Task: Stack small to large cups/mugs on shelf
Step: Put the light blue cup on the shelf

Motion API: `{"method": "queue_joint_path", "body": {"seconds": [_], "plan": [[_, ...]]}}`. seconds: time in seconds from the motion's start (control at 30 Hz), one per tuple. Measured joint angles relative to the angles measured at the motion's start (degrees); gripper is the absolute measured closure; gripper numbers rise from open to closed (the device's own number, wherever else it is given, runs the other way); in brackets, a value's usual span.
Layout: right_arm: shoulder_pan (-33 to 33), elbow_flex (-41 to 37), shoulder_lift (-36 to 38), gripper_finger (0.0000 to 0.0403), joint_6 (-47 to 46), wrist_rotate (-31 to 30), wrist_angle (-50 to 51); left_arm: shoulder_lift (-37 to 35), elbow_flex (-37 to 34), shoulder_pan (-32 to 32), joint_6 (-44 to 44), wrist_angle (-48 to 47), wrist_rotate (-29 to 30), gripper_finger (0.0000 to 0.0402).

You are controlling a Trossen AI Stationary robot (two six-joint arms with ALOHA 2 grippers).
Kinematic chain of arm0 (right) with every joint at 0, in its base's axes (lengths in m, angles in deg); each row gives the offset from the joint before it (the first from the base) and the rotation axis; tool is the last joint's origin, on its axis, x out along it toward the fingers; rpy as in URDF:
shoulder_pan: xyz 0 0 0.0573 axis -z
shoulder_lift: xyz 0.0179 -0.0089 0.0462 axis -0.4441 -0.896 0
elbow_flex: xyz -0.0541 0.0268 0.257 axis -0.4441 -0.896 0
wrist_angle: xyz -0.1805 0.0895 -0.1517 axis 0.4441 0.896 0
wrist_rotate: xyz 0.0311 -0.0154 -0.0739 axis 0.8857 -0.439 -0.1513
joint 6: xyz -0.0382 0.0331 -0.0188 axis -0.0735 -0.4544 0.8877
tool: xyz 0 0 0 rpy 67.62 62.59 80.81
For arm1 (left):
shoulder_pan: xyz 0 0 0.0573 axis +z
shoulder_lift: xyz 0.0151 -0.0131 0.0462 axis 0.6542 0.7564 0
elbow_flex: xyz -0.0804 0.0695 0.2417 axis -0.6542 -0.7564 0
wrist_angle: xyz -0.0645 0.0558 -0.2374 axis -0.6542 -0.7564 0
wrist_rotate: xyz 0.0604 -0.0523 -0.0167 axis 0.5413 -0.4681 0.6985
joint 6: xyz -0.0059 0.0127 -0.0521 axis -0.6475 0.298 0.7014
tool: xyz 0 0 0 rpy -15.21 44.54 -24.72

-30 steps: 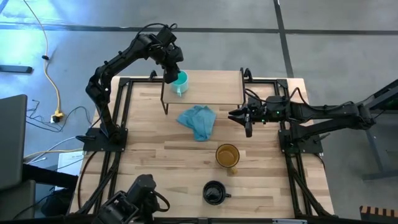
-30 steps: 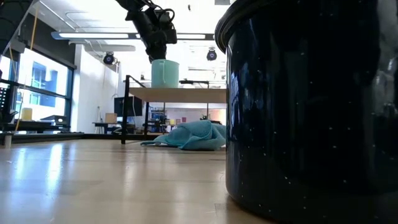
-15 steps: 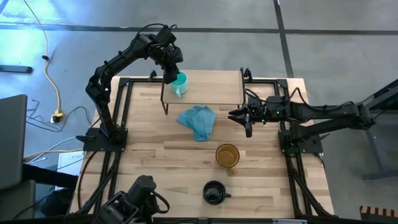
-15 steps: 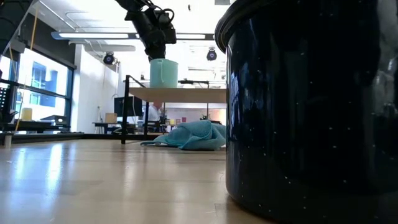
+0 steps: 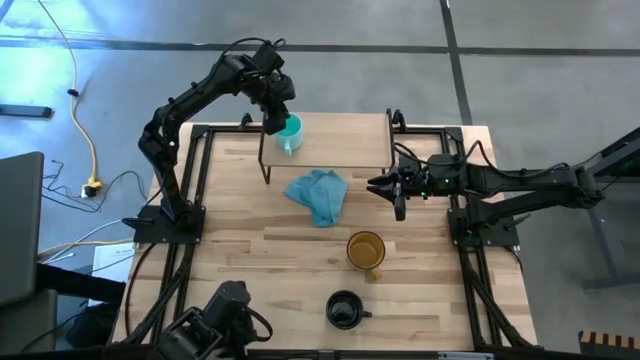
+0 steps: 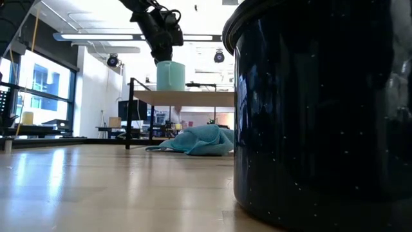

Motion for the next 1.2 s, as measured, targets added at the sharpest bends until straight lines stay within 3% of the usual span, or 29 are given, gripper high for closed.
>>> {"method": "queue_joint_path", "body": {"seconds": [0.27, 0.7, 1.2], "plan": [[0.0, 0.0, 0.0, 0.0318, 0.0, -0.24, 0.0, 0.09, -0.04, 0.0, 0.15, 0.57, 0.01, 0.0351], [0.0, 0.0, 0.0, 0.0318, 1.09, -0.17, 0.0, 0.07, -0.04, 0.0, -0.17, 0.63, -1.42, 0.0353], [0.0, 0.0, 0.0, 0.0318, 1.53, 0.2, 0.0, -0.13, 0.0, 0.0, -2.17, 0.63, -2.11, 0.0396]]}}
